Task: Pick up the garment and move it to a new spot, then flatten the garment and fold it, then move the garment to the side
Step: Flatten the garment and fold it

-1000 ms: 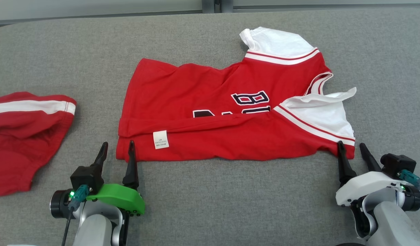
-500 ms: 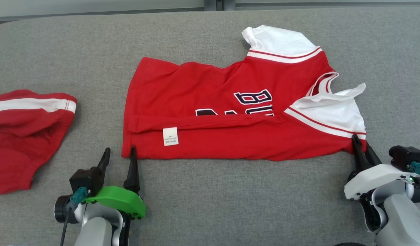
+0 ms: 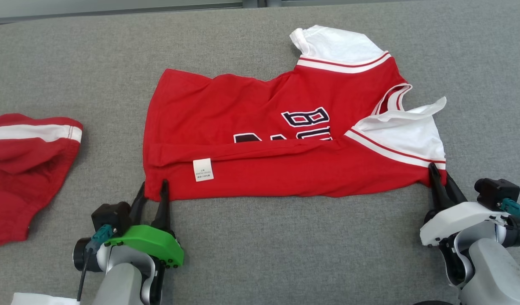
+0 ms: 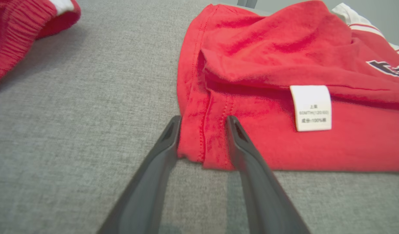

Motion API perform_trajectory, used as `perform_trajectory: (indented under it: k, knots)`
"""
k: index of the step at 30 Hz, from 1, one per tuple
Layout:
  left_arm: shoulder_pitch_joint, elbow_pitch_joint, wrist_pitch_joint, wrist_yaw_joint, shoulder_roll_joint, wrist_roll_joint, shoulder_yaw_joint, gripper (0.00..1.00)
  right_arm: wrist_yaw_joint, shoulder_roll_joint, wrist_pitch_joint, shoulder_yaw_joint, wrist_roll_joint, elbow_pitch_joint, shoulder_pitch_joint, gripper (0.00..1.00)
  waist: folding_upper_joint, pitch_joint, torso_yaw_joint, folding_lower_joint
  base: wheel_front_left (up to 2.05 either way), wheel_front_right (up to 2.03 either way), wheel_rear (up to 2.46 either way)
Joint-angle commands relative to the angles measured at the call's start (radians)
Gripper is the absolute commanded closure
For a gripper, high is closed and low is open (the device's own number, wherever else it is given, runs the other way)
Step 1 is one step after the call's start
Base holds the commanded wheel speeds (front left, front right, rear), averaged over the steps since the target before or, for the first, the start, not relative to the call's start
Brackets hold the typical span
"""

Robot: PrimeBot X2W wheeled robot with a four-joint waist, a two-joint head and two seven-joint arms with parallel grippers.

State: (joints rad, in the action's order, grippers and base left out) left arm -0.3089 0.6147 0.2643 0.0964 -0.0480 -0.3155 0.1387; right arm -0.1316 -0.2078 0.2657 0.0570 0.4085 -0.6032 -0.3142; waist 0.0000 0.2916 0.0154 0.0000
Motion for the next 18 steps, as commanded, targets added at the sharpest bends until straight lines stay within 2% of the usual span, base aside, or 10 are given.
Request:
perform_trajectory:
  k: [1, 9, 18]
  knots:
    - [-0.008, 0.010, -0.001, 0.004, -0.005, -0.002, 0.003, 1.00, 0.002, 0.002, -0.002, 0.003, -0.001, -0.004, 0.000, 1.00, 0.0000, 0.001, -0.002, 0.0000, 0.00, 0.00, 0.00]
    - [0.027, 0.034, -0.001, 0.012, -0.006, 0.000, -0.014, 1.00, 0.002, 0.001, -0.002, -0.017, -0.004, -0.009, 0.022, 1.00, 0.0000, -0.049, 0.001, 0.0000, 0.00, 0.00, 0.00]
    - [0.105, 0.055, 0.000, 0.013, -0.007, 0.049, -0.080, 1.00, 0.002, 0.003, -0.002, -0.021, 0.017, -0.025, 0.090, 1.00, 0.0000, -0.182, 0.008, 0.0000, 0.00, 0.00, 0.00]
